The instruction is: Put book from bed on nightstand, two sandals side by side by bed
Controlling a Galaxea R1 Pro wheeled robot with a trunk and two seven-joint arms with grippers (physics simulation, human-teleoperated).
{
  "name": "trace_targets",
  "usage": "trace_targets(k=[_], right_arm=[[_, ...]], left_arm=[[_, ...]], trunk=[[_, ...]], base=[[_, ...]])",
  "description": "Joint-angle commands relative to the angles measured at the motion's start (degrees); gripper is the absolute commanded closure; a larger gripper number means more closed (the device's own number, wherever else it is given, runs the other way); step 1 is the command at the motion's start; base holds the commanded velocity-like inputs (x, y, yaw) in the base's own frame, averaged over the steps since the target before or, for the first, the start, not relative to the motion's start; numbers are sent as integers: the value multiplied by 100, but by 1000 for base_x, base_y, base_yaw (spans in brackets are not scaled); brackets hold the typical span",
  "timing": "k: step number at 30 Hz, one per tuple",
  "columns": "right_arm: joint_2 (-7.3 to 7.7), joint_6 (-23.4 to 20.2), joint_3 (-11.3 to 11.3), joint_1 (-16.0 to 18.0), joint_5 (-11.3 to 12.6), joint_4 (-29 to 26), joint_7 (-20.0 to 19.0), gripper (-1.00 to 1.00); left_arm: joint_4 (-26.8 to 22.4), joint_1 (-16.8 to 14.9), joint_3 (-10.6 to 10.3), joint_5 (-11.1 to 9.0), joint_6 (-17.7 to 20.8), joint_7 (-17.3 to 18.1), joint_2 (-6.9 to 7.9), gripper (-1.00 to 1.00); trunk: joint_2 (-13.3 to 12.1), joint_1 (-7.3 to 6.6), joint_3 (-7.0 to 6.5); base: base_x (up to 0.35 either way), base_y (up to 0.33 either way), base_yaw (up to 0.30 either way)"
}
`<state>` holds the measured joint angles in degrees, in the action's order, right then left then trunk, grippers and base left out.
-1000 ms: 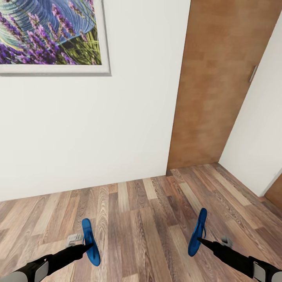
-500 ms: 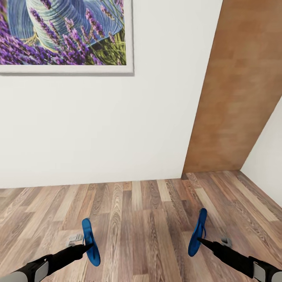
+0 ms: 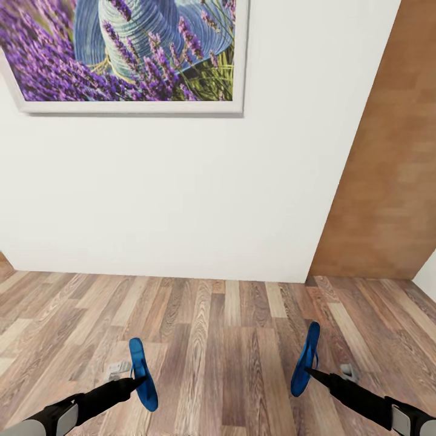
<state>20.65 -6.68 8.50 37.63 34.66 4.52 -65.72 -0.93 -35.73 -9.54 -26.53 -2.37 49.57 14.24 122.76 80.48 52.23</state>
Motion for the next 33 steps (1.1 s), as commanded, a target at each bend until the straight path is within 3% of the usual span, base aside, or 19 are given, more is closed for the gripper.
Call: trace_targets(k=[1, 33], right_arm=[[0, -70, 29, 8, 67, 14, -20, 100], [0, -70, 29, 8, 66, 14, -20, 100]], left_arm=[[5, -5, -46, -37, -26, 9, -3, 100], [5, 12, -48, -37, -26, 2, -13, 100]], trunk=[[2, -1, 5], [2, -1, 5]], base=[[0, 0, 290], [0, 0, 290]])
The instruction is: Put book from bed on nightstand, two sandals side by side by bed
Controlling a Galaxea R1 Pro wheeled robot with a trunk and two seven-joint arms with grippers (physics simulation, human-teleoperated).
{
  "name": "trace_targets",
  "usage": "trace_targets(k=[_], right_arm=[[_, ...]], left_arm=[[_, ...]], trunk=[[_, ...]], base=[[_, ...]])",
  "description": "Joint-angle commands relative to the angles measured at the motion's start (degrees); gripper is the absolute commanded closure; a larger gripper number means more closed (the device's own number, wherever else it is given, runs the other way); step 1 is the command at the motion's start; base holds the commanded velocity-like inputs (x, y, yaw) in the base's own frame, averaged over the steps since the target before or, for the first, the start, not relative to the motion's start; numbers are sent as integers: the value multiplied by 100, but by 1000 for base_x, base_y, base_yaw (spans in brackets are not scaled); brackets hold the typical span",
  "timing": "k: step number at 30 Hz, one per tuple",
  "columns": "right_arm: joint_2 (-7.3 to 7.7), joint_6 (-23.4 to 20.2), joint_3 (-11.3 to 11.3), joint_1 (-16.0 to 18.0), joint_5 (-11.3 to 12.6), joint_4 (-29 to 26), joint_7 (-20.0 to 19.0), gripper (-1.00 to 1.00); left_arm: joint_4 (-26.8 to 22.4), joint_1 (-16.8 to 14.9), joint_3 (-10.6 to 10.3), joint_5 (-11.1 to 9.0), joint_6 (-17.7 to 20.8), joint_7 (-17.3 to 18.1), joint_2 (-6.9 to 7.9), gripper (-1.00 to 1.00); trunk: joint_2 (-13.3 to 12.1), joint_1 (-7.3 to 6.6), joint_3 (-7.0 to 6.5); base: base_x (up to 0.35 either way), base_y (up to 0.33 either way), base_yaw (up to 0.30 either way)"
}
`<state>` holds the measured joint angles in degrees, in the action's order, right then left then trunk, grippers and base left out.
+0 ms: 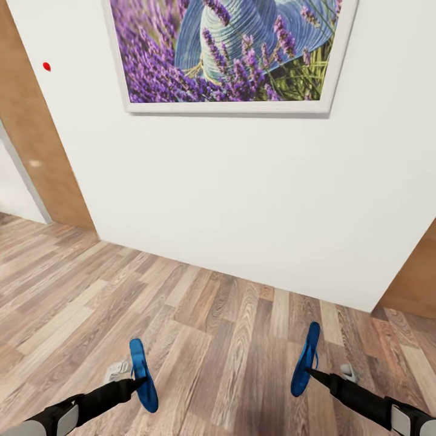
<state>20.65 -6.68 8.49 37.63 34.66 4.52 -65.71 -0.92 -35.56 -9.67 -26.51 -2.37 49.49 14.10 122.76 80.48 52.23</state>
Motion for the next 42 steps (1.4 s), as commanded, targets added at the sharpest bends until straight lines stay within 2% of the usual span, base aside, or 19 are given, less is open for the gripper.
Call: trace_targets(k=[1, 42], right_arm=[[0, -70, 29, 8, 67, 14, -20, 100], [0, -70, 29, 8, 67, 14, -20, 100]], left_arm=[[4, 0, -35, -39, -27, 10, 1, 100], [4, 23, -35, -37, -27, 8, -83, 100]], trunk=[[2, -1, 5], [2, -1, 5]], base=[[0, 0, 290], [0, 0, 290]])
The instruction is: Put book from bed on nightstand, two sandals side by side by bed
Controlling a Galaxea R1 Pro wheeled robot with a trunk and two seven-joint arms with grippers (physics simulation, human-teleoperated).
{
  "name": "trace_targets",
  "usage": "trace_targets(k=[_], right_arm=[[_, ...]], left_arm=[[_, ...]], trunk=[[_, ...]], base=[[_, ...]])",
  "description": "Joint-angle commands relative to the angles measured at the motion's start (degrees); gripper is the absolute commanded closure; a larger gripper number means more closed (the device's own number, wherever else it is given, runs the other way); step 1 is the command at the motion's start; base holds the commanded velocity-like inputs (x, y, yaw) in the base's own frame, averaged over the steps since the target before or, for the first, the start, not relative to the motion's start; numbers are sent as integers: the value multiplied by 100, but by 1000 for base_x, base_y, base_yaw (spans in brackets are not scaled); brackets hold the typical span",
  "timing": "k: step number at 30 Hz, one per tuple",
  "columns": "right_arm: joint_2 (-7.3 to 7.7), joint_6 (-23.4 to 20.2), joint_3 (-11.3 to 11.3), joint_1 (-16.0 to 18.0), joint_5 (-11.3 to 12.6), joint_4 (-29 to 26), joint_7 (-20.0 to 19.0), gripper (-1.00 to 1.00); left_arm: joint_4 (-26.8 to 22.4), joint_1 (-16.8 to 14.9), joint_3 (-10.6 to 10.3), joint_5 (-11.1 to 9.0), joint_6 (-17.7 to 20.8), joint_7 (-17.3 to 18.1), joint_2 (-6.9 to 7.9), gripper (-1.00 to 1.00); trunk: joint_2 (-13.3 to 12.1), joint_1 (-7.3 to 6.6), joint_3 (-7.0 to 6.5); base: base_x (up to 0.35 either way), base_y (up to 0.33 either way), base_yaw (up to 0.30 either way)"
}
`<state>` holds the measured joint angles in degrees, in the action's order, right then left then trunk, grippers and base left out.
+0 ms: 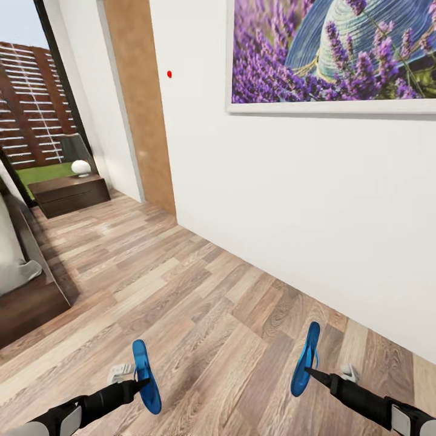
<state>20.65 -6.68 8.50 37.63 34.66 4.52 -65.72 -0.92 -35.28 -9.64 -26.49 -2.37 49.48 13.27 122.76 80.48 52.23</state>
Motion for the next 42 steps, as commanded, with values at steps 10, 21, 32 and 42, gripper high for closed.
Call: trace_targets(k=[10, 21, 32, 42], right_arm=[[0, -70, 29, 8, 67, 14, -19, 100], [0, -70, 29, 8, 67, 14, -20, 100], [0, -70, 29, 8, 66, 14, -20, 100], [0, -69, 29, 8, 67, 14, -20, 100]], left_arm=[[4, -5, -32, -35, -27, 12, 0, 100], [4, -5, -35, -36, -27, 12, 0, 100], [4, -5, -37, -33, -27, 13, 0, 100], [4, -5, -38, -31, -27, 11, -3, 100]], trunk=[[2, -1, 5], [2, -1, 5], [2, -1, 5], [2, -1, 5]], base=[[0, 0, 290], [139, 0, 290], [9, 0, 156], [0, 0, 274]])
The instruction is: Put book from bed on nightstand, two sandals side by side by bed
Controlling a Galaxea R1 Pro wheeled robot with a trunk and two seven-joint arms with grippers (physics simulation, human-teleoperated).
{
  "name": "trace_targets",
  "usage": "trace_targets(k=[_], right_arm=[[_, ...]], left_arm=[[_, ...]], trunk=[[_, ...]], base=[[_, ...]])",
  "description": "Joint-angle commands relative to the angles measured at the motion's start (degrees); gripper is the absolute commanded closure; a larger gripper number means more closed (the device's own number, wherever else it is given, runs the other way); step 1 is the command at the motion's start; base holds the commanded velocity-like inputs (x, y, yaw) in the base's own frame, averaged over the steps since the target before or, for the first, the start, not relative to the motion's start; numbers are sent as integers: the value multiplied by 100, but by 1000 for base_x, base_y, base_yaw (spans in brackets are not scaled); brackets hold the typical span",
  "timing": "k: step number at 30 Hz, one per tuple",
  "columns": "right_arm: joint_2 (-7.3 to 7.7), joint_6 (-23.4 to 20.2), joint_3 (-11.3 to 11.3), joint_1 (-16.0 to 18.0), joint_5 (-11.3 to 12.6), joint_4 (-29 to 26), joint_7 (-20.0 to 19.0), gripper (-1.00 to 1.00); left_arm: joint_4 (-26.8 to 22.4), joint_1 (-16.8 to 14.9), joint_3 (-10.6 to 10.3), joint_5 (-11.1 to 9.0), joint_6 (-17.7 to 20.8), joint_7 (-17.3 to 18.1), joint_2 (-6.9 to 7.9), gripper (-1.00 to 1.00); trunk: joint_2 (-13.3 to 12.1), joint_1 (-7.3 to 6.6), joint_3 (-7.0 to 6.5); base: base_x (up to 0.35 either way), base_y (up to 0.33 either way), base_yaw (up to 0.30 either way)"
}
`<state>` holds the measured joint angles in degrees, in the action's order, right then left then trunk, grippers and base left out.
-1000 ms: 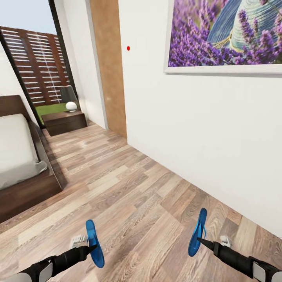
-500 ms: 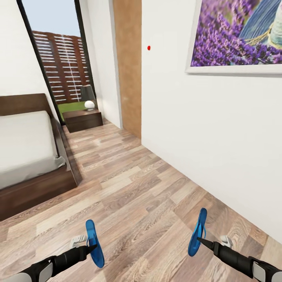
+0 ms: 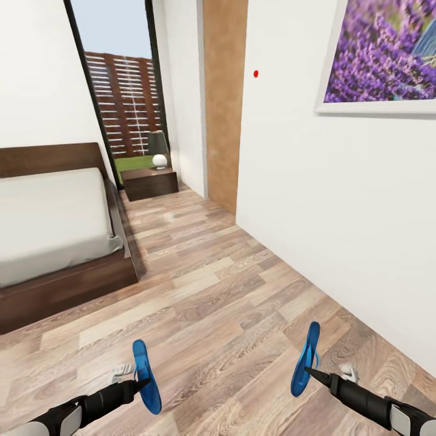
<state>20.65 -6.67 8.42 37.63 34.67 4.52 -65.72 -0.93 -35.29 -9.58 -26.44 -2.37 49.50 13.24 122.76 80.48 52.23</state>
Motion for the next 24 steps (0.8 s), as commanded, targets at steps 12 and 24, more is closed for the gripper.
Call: trace_targets(k=[12, 24], right_arm=[[0, -71, 37, 8, 66, 14, -20, 100], [0, -71, 37, 8, 66, 14, -20, 100]], left_arm=[[5, -5, -41, -37, -26, 7, -48, 100], [5, 34, -43, -37, -32, 7, -78, 100]], trunk=[[2, -1, 5], [2, -1, 5]], base=[[0, 0, 283], [0, 0, 275]])
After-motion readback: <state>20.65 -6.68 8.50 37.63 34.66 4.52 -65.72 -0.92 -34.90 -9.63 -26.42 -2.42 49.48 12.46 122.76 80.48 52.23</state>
